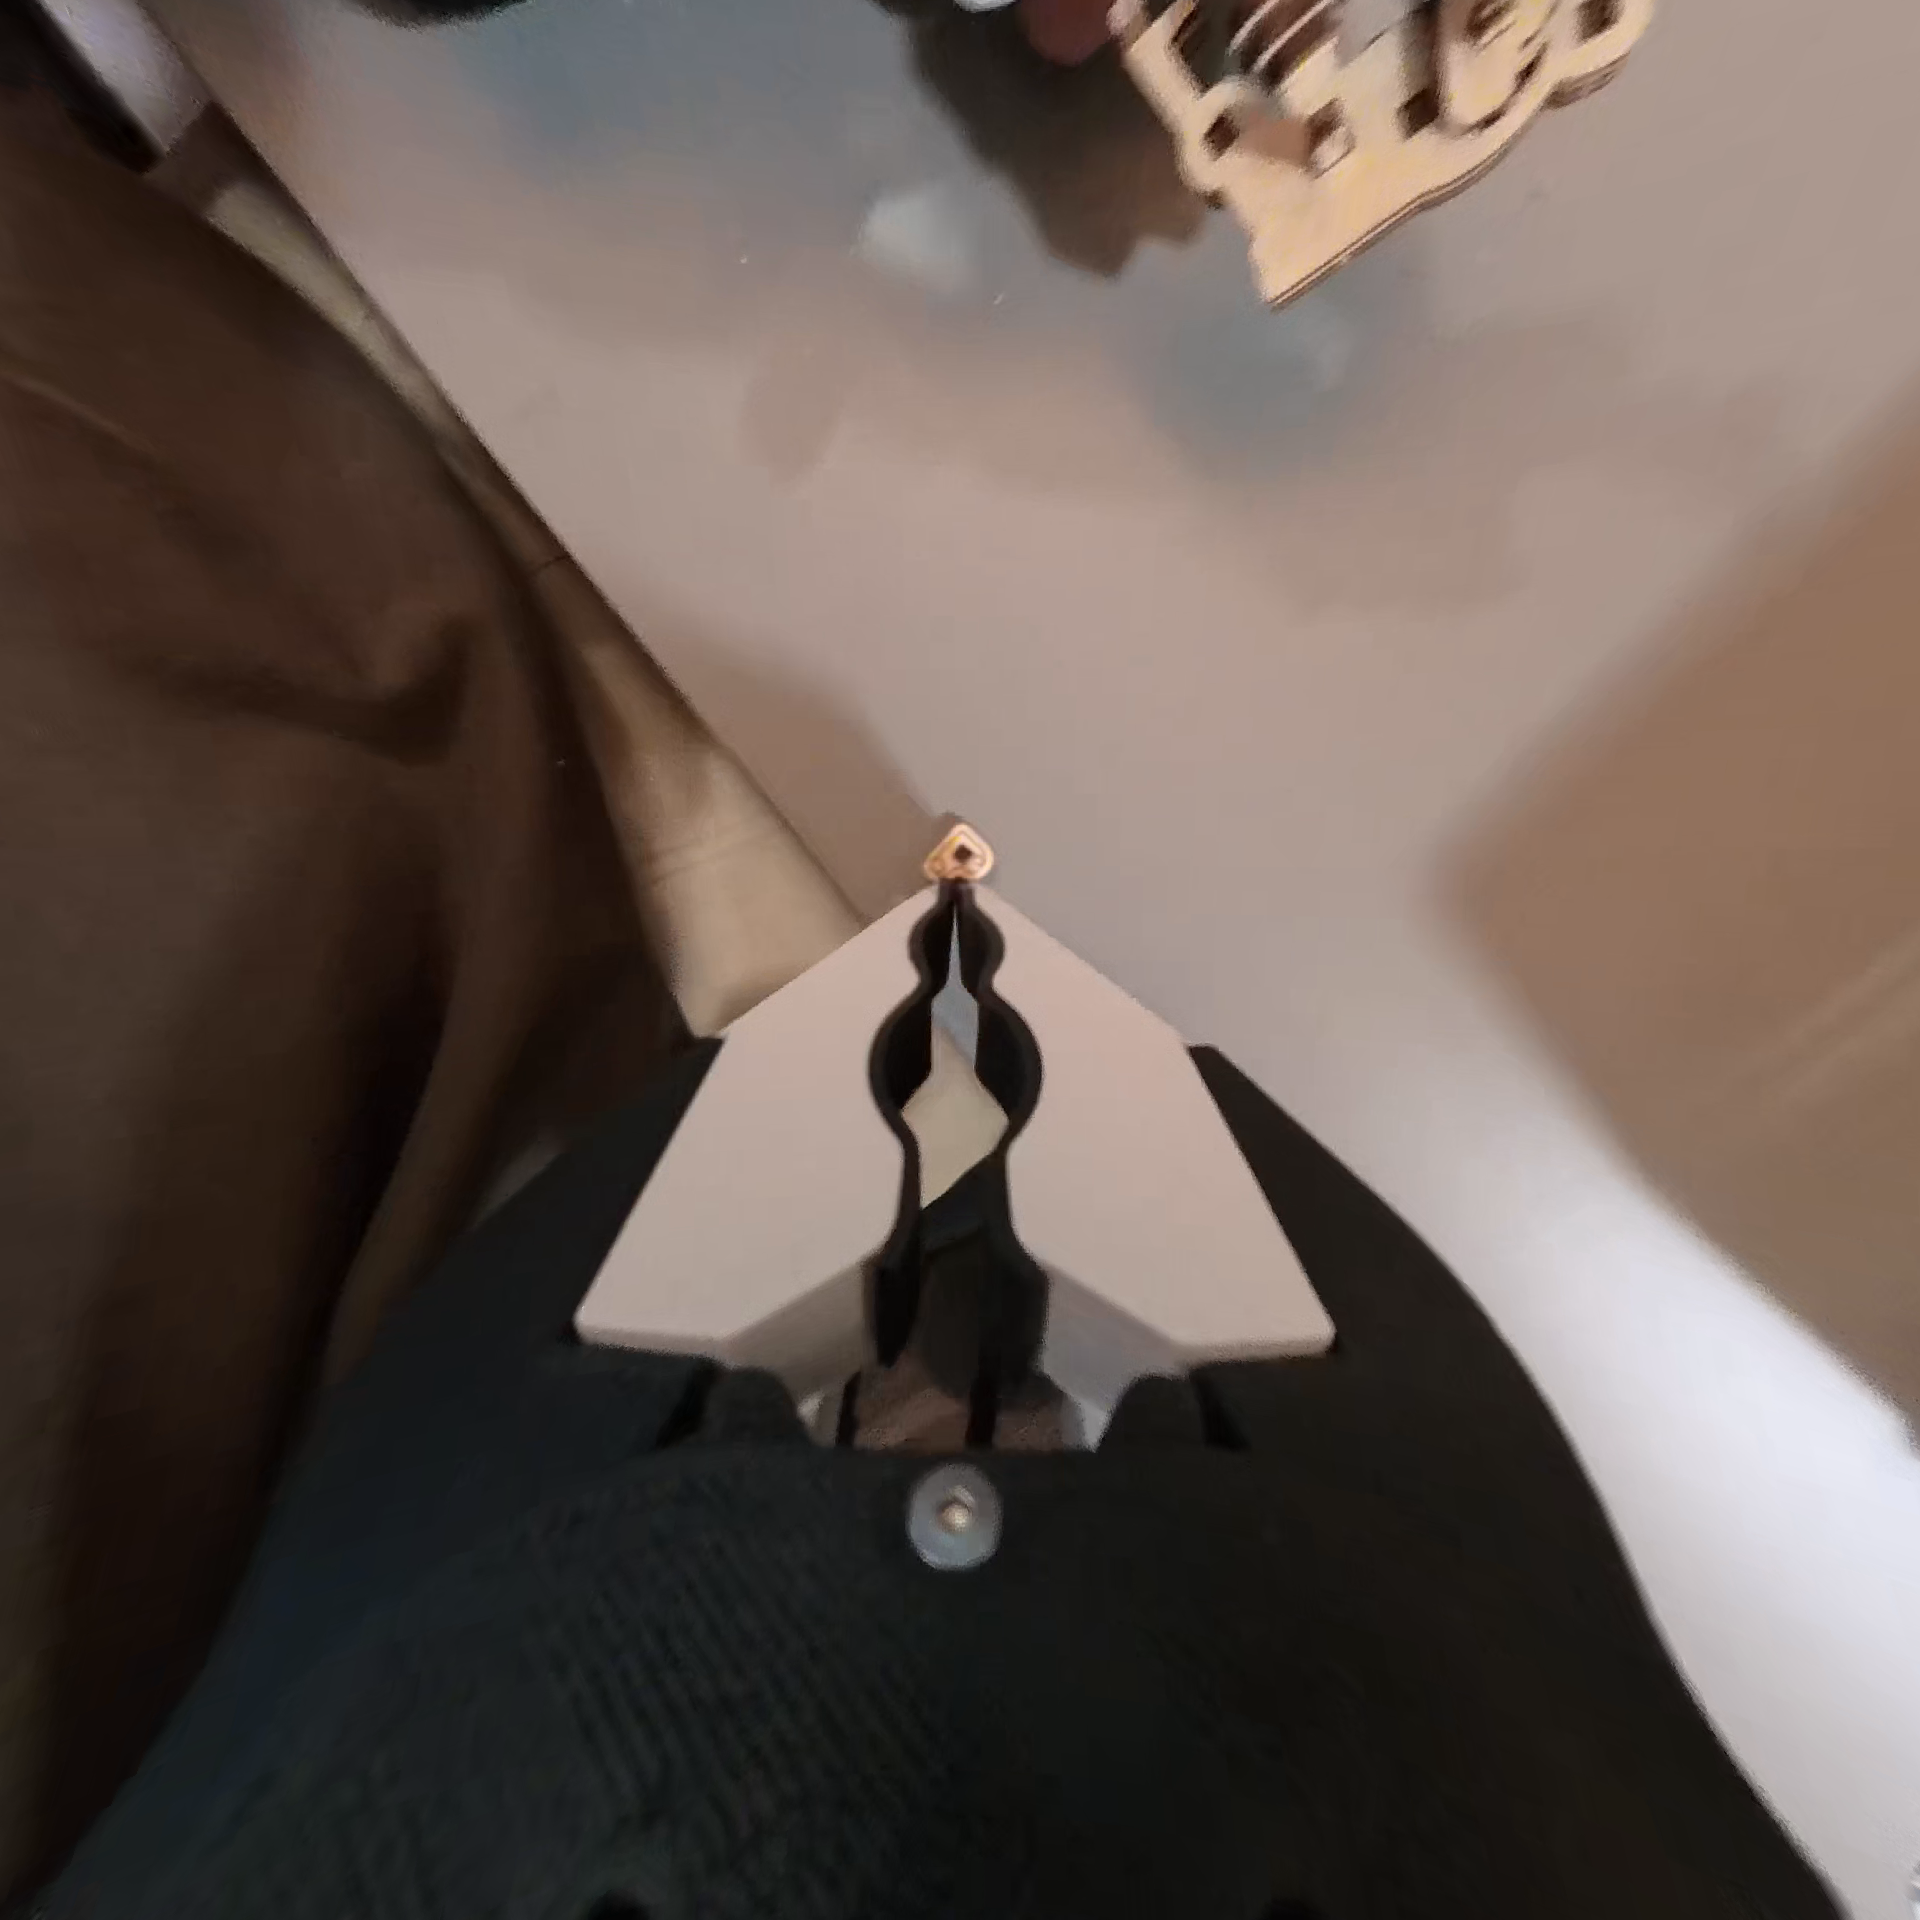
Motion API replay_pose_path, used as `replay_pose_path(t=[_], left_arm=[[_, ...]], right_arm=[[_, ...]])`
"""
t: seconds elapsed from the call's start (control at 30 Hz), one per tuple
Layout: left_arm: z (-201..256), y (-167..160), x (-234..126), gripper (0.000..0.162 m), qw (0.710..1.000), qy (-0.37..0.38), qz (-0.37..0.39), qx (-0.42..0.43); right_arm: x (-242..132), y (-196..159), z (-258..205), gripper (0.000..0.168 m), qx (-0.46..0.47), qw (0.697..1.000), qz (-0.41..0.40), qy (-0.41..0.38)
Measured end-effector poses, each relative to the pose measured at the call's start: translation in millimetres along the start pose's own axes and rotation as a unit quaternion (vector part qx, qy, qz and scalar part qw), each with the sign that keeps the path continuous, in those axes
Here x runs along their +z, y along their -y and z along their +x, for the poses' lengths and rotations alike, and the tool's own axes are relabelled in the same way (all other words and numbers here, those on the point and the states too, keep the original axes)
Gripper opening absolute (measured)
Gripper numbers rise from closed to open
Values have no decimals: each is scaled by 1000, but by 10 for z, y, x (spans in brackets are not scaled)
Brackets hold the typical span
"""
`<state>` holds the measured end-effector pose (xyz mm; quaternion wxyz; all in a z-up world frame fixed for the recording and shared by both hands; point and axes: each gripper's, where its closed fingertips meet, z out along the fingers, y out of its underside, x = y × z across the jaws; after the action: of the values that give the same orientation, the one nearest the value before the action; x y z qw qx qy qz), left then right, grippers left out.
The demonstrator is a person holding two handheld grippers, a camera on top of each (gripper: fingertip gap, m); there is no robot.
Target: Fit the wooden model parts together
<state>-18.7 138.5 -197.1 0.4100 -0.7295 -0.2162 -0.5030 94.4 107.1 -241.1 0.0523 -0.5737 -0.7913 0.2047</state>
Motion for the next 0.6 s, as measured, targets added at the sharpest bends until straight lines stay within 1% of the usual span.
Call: replay_pose_path(t=[0.07, 0.13, 0.37, 0.53, 0.6], left_arm=[[5, -8, 2, 22, 1000, -1, -2, 3], [7, -9, 2, 22, 1000, -1, -2, 3], [16, 9, -11, 22, 1000, -11, 2, -6], [30, -19, -1, 22, 1000, -13, -7, -3], [26, -13, -2, 22, 1000, -14, -6, -5]], right_arm=[[9, 79, 120, 5, -14, 999, 19, -33], [23, 135, 167, 4, -24, 998, 35, -46], [-21, 229, 162, 9, 4, 993, 119, -17], [-46, 198, 103, 19, -8, 992, 125, 9], [-20, 175, 99, 21, -17, 993, 115, 3]])
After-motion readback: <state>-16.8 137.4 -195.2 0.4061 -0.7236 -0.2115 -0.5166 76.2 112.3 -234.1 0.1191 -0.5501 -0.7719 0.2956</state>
